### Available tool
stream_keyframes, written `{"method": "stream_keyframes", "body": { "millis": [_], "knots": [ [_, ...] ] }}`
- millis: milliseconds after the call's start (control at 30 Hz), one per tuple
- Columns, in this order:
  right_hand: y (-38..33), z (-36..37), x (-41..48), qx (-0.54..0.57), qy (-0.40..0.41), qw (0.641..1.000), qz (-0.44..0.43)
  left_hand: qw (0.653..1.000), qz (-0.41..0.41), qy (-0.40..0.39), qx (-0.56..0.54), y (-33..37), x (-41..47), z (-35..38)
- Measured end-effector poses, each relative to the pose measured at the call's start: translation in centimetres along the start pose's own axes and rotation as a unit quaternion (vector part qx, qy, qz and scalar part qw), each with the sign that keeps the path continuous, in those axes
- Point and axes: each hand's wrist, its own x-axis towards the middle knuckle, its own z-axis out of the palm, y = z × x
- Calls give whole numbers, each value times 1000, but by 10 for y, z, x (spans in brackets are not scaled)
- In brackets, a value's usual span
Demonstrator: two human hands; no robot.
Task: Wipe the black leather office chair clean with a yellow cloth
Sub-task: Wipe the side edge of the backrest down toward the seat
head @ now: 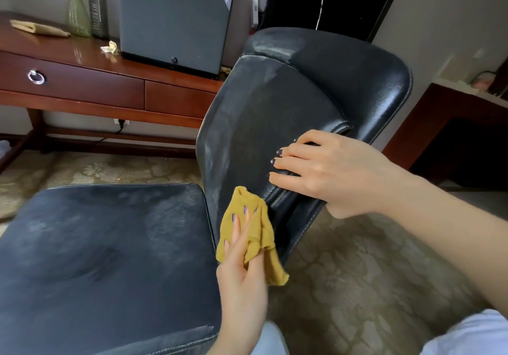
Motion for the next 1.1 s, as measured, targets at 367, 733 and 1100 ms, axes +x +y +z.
{"method": "stream_keyframes", "body": {
  "millis": [367,733,1100],
  "knots": [
    [0,-2,4,4,-5,1000,-10,985,32,-162,45,25,87,-1],
    [0,-1,5,-10,-11,1000,-10,978,44,-71,189,7,160,15],
    [0,1,5,-11,-8,1000,-2,971,-95,-4,220,-32,157,-10]
  ]
}}
